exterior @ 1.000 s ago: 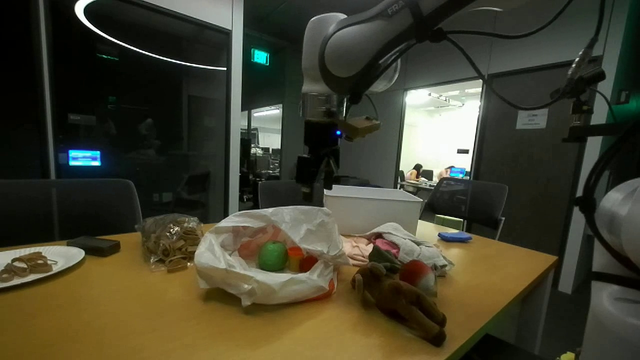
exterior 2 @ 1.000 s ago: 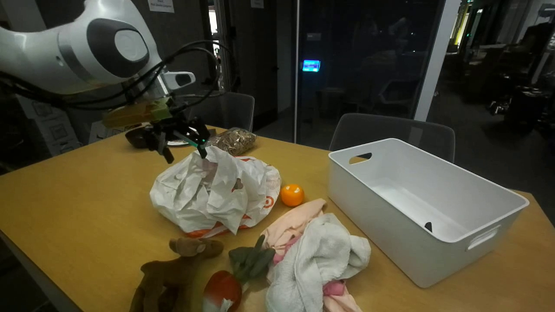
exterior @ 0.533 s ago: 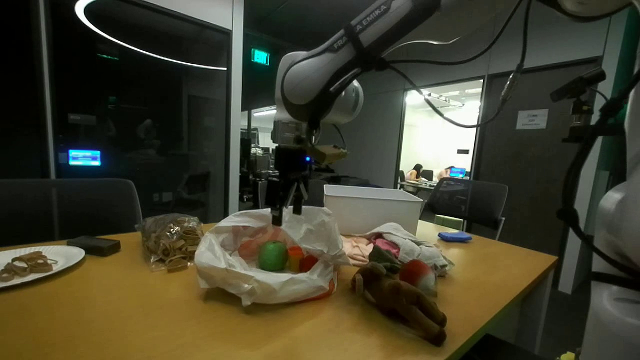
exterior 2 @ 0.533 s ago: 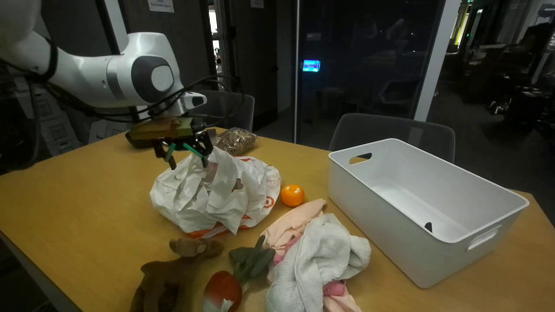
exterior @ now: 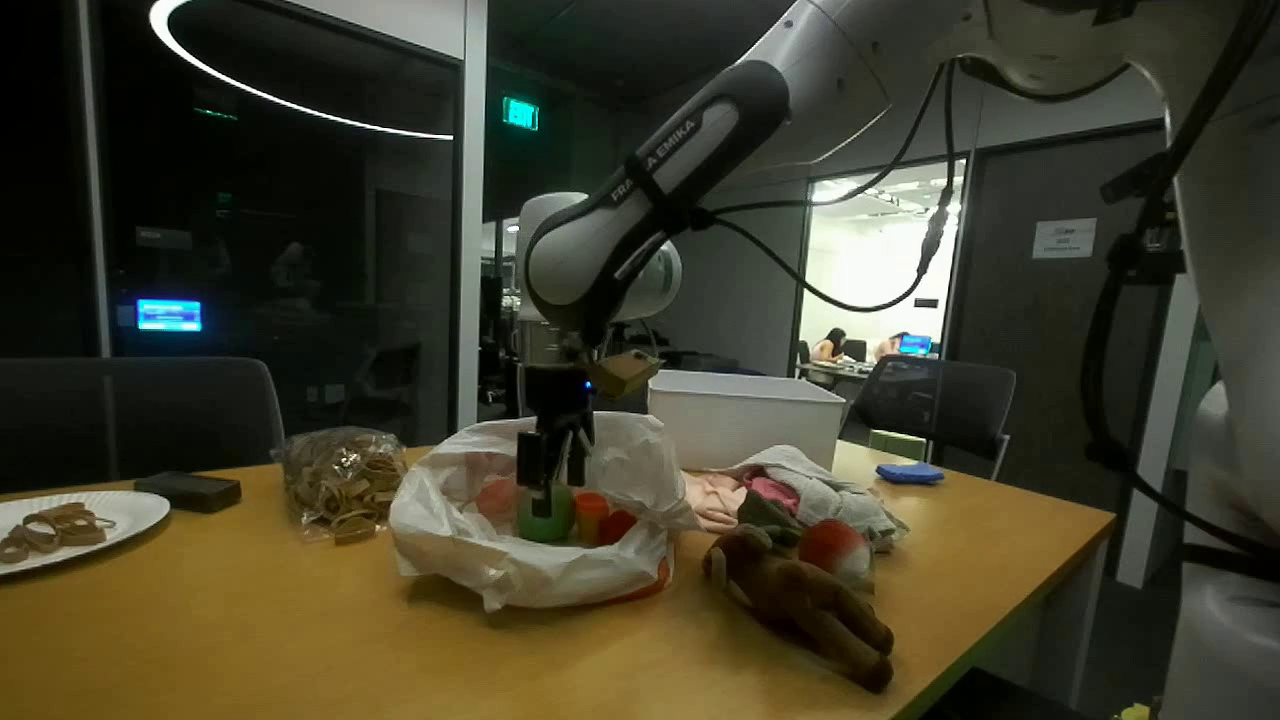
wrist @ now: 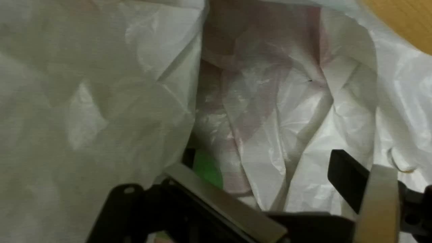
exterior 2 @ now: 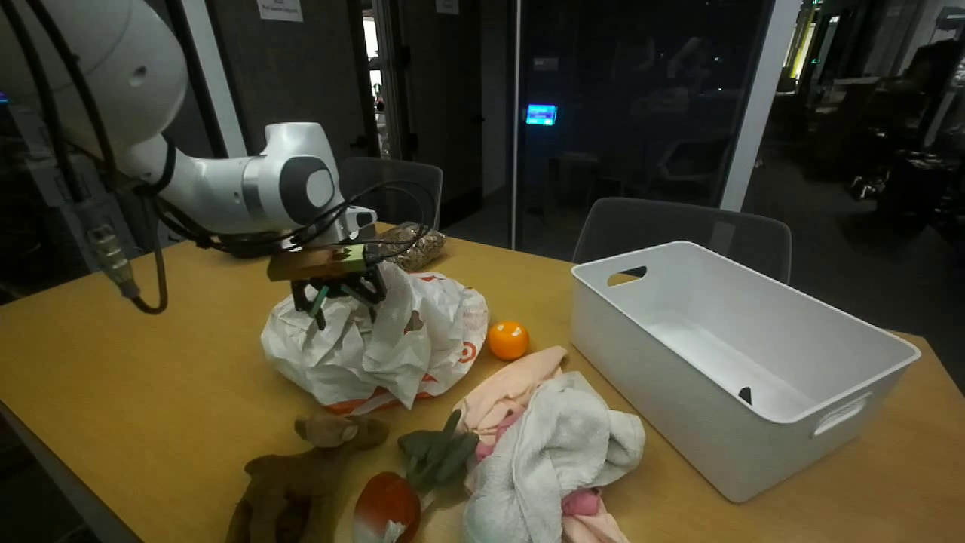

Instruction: Empty all the objects from the plastic

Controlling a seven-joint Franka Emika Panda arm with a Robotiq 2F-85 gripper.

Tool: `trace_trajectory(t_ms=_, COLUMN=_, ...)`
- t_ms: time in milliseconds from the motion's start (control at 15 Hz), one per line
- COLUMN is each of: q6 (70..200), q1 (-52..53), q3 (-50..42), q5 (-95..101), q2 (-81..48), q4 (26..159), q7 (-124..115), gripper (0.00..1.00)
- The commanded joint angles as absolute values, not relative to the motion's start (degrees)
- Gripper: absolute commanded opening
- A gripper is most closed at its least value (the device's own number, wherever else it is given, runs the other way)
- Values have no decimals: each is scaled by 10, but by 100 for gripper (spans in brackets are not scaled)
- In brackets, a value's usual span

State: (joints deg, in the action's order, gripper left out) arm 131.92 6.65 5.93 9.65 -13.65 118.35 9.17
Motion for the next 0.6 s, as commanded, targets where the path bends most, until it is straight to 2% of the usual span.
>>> trace_trajectory(t_ms=0, q6=1322, q1=73, q3=47, q5=157, q2=-180, q4=1142, q7=81, gripper=100)
trace_trajectory(t_ms=533, q6=1378, q1=86, q3=29, q5=258, q2=-223, q4=1110, q7=68, gripper=100)
